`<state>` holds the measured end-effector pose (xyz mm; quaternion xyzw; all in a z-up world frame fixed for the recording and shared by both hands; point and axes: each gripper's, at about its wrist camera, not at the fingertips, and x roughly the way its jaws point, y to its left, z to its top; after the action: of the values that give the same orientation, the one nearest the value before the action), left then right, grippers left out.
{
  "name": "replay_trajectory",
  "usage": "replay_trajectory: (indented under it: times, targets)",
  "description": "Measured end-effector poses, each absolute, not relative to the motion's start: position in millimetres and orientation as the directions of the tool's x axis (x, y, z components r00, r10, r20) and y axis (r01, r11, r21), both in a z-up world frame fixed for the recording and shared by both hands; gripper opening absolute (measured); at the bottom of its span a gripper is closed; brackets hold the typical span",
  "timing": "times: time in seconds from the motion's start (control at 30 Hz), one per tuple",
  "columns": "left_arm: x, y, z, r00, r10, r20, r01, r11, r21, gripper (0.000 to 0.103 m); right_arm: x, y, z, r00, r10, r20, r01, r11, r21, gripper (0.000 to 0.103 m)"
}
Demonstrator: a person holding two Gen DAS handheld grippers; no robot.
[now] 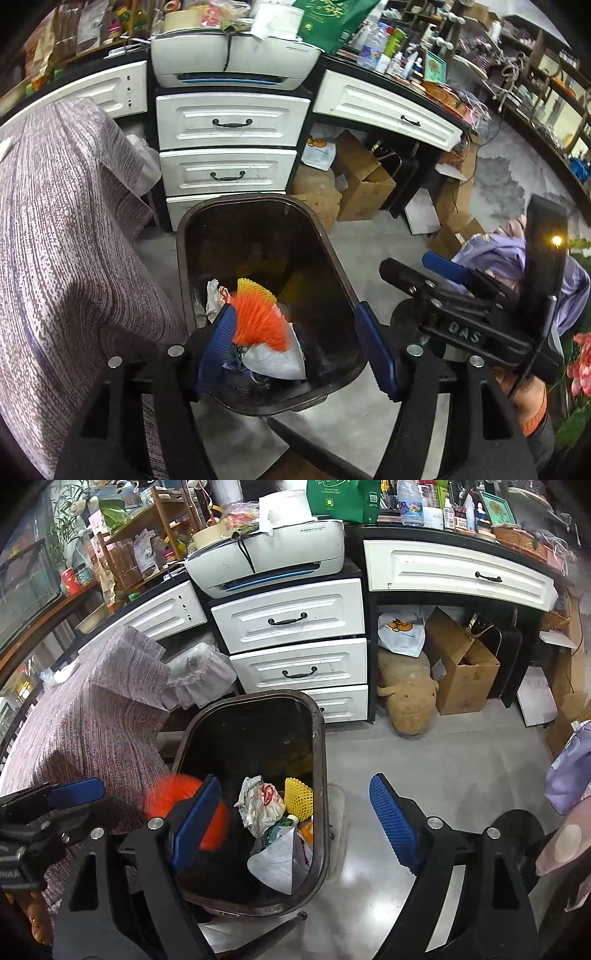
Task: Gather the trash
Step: 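Open the right tool to drop the yellow net while the left tool drops the orange net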
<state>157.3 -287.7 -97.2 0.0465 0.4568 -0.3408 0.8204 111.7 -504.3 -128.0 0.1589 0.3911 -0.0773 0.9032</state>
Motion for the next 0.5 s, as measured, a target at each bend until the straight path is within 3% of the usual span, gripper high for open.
replay_trajectory:
  times: [0.1,0.3,0.5]
  targets:
    - [154,-285,-94,0.355,-0.526,-0.773,0.606,0.759,-0.239,0.081,114,-503,-128,0.678,-0.013,-0.735,0.262,0.938,0.225,0.084]
    - [157,-268,-91,0.348,-0.535,-0.769,0.578,0.769,-0.274,0.088,116,-503,-129,0.673,-0.009,-0.739,0.265,0.936,0.230,0.085]
    - [159,-250,-83,0.332,-0.577,-0.746,0.557,0.759,-0.338,0.088,120,-498,-128,0.669,0.006,-0.743,0.255,0.937,0.237,0.085]
